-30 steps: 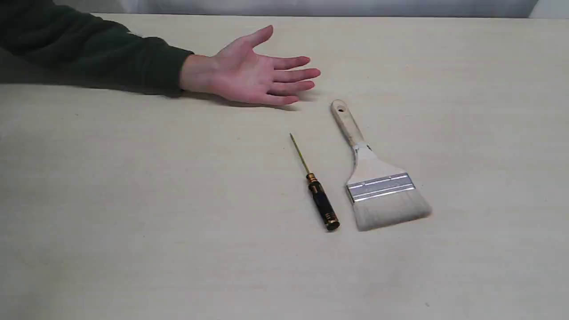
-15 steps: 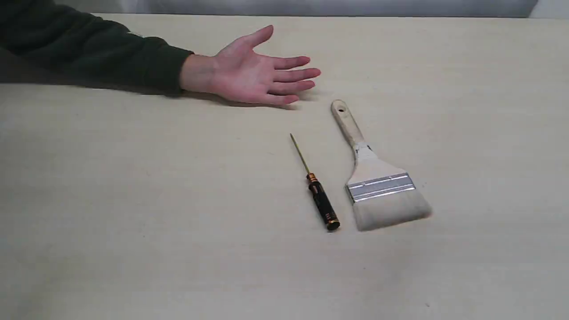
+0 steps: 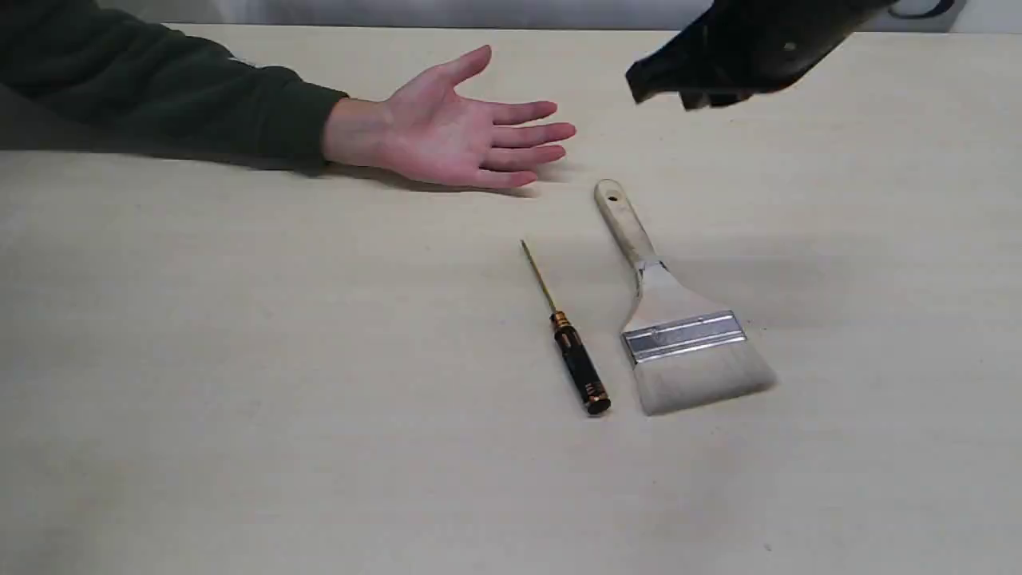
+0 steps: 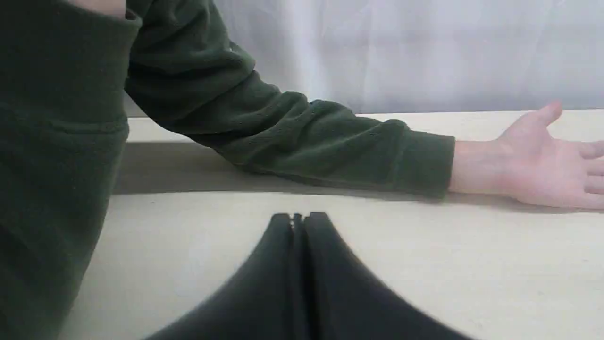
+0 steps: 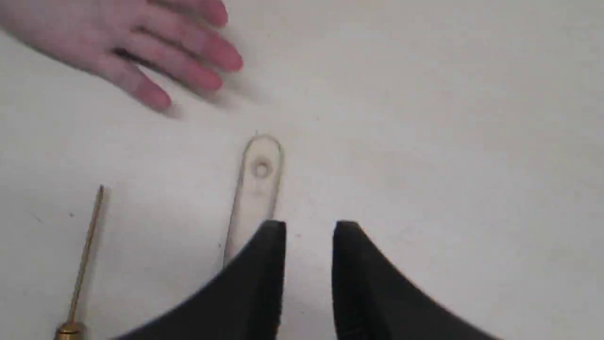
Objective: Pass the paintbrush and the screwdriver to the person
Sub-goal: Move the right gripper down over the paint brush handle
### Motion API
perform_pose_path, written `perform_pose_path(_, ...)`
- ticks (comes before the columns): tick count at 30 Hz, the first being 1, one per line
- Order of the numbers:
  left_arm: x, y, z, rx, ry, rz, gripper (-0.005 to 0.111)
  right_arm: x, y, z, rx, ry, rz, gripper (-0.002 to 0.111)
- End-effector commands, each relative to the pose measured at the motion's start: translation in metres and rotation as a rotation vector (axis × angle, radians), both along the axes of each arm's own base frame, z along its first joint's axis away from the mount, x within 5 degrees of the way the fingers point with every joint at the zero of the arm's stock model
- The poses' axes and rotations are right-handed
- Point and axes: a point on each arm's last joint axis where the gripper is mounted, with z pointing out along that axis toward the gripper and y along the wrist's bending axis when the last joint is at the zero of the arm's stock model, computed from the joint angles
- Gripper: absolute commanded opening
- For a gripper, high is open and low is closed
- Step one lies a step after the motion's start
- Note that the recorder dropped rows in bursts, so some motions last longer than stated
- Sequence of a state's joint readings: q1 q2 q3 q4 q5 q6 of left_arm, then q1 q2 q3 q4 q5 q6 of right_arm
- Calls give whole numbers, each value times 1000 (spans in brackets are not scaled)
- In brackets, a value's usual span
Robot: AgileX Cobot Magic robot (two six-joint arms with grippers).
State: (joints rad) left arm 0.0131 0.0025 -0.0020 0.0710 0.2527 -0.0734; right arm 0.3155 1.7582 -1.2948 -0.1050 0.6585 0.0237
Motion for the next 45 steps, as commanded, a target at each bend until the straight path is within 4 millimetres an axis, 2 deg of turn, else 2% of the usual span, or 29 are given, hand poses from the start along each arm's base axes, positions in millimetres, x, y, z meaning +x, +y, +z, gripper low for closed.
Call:
perform_pose_path(1, 0, 0, 0, -3, -4, -2, 0, 9, 3, -25, -18, 60, -11, 38)
perform_pose_path(5, 0, 0, 0, -3, -4, -2, 0, 15, 7, -56, -8, 141, -32, 56)
perform_pose_path(8, 0, 0, -1, -5, -1, -2, 0, 17, 11, -72, 19, 180, -45, 61)
perform_pose_path(17, 0, 0, 0, -5, -3, -2, 0, 16, 19, -101, 83, 285, -52, 61)
perform_pose_path(29, 0, 0, 0, -5, -3, -2, 0, 12, 18, -129, 44, 404, -57, 61)
perform_pose_path(38, 0, 0, 0, -3, -6, -2, 0, 4, 12, -139, -32, 503, -35, 40)
perform_pose_path(41, 0, 0, 0, -3, -4, -2, 0, 2, 12, -139, -41, 520, -24, 28)
perform_pose_path(45, 0, 0, 0, -3, -4, -2, 0, 3, 12, -139, -45, 509, 0, 6)
